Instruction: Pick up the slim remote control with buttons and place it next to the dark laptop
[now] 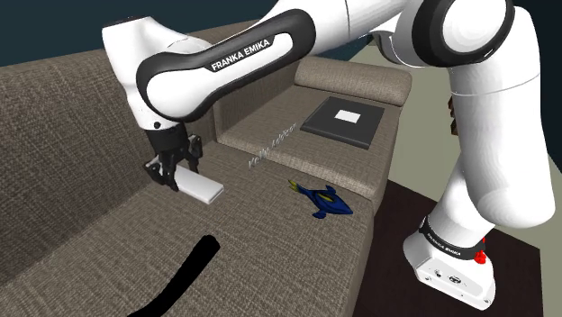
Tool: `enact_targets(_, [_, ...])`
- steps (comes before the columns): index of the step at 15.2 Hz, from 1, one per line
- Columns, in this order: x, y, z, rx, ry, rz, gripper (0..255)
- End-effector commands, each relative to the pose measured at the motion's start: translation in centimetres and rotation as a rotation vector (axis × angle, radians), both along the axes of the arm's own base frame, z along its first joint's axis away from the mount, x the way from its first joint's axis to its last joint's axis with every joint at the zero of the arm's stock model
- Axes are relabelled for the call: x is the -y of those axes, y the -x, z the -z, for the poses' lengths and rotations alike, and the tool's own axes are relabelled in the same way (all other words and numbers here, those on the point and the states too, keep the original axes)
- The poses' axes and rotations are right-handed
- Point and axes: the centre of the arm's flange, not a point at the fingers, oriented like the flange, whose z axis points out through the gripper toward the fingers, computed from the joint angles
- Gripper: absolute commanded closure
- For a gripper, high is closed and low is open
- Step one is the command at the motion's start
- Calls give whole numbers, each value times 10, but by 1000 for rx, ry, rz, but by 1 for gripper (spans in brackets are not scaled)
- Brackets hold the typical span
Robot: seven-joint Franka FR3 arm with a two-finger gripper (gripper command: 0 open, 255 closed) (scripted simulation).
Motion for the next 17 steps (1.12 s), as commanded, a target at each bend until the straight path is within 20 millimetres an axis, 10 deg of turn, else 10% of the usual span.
enact_targets(1, [-1,0,-11,0,0,0,255])
enact_targets(5, [-1,0,-29,0,0,0,255])
enact_targets(17, [153,37,-29,0,0,0,255])
